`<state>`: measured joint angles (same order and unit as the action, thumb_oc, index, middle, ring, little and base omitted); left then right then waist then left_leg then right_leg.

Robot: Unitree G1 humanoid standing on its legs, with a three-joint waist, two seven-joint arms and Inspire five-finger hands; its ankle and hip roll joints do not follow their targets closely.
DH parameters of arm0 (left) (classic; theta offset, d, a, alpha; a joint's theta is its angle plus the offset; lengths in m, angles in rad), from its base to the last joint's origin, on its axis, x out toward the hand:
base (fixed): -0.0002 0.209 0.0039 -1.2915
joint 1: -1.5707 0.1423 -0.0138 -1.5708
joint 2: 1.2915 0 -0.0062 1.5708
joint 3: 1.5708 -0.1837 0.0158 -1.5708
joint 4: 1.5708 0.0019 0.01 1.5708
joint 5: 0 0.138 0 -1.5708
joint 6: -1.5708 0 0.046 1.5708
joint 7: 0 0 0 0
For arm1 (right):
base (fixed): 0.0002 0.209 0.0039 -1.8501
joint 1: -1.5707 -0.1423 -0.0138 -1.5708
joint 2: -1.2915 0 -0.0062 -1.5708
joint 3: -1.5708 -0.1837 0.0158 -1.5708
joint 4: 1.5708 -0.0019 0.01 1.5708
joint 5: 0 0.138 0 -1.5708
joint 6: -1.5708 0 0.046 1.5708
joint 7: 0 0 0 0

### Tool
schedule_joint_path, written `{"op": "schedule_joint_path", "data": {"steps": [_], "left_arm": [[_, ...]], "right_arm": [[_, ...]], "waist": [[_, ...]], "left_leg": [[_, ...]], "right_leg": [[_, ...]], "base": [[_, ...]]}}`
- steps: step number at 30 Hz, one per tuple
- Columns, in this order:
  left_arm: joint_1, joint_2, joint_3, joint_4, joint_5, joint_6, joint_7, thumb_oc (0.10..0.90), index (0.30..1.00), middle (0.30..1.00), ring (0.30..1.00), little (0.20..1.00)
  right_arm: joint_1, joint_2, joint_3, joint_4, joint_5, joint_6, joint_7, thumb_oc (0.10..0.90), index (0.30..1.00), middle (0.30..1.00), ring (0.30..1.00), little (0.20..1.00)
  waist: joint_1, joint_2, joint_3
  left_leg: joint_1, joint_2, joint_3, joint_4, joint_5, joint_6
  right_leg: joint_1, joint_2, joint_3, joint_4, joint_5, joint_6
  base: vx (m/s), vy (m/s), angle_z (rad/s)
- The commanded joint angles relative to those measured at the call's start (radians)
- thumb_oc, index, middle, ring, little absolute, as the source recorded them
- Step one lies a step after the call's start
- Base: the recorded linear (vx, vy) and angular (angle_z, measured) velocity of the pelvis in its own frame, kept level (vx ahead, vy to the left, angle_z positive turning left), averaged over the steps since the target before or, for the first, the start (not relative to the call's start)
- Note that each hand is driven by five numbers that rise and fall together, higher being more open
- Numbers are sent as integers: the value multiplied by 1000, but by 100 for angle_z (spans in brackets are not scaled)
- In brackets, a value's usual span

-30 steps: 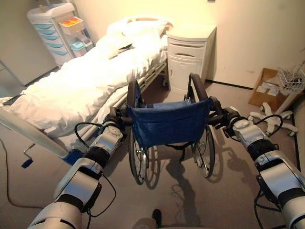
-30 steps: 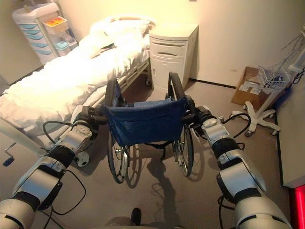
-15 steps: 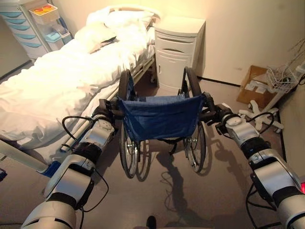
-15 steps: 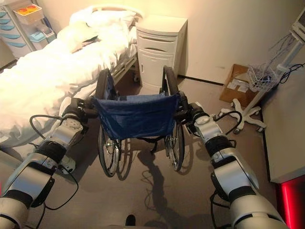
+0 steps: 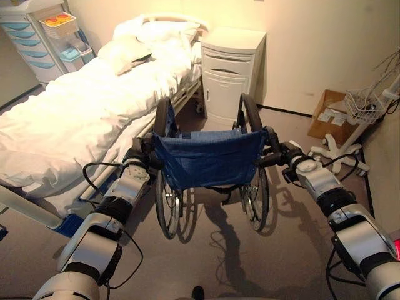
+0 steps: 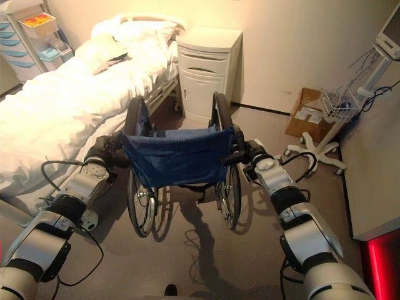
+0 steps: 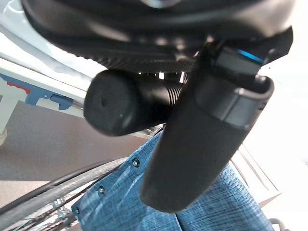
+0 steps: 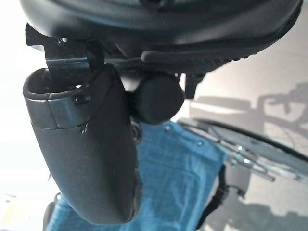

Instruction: Push the wheelchair next to the bed

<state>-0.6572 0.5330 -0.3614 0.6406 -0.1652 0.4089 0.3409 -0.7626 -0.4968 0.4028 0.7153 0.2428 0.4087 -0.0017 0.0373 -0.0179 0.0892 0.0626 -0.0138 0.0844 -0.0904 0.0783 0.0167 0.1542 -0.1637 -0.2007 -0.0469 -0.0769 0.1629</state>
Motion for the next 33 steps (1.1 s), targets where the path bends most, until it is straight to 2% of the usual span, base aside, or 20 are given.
{"op": "schedule_joint_path", "data": {"steps": [1,9,15,19,20,26,33], "left_arm": [[41,-63,-86,55,43,-55,-31,800,900,900,900,900],[124,-48,-56,1,75,-90,-5,800,900,900,900,900],[170,-10,-10,-63,5,-83,-34,800,900,900,900,900],[188,23,38,-101,-87,-65,-94,800,900,900,900,900],[178,51,50,-108,-126,-49,-146,800,900,900,900,900],[102,168,83,-98,-305,15,-281,800,900,900,900,900],[-5,271,79,-30,-484,67,-394,800,900,900,900,900]], "right_arm": [[70,1,110,-79,-62,-147,6,800,900,900,900,900],[127,-30,75,-155,-57,-189,-13,800,900,900,900,900],[174,-82,40,-232,-50,-156,22,800,900,900,900,900],[176,-128,16,-288,-20,-93,105,800,900,900,900,900],[155,-158,14,-307,11,-51,143,800,900,900,900,900],[38,-279,35,-302,98,37,281,800,900,900,900,900],[-106,-339,79,-276,219,103,290,800,900,900,900,900]], "waist": [[3,24,15],[5,19,10],[-1,17,15],[-5,14,18],[-7,12,18],[-10,14,11],[-7,19,-2]], "left_leg": [[34,30,-28,13,-93,-46],[48,31,-28,11,-101,-43],[55,33,-24,11,-104,-43],[60,36,-21,10,-103,-44],[63,38,-19,9,-102,-45],[73,40,-13,6,-97,-53],[75,36,-9,3,-95,-55]], "right_leg": [[-74,-9,1,80,64,15],[-66,-7,0,84,56,13],[-63,-3,1,86,51,10],[-58,0,2,89,46,8],[-55,2,1,91,44,7],[-44,5,-9,93,38,5],[-35,7,-19,93,32,5]], "base": [[0,0,0],[-2,-2,1],[0,0,0],[0,0,0],[0,0,0],[0,0,0],[0,0,0]]}}
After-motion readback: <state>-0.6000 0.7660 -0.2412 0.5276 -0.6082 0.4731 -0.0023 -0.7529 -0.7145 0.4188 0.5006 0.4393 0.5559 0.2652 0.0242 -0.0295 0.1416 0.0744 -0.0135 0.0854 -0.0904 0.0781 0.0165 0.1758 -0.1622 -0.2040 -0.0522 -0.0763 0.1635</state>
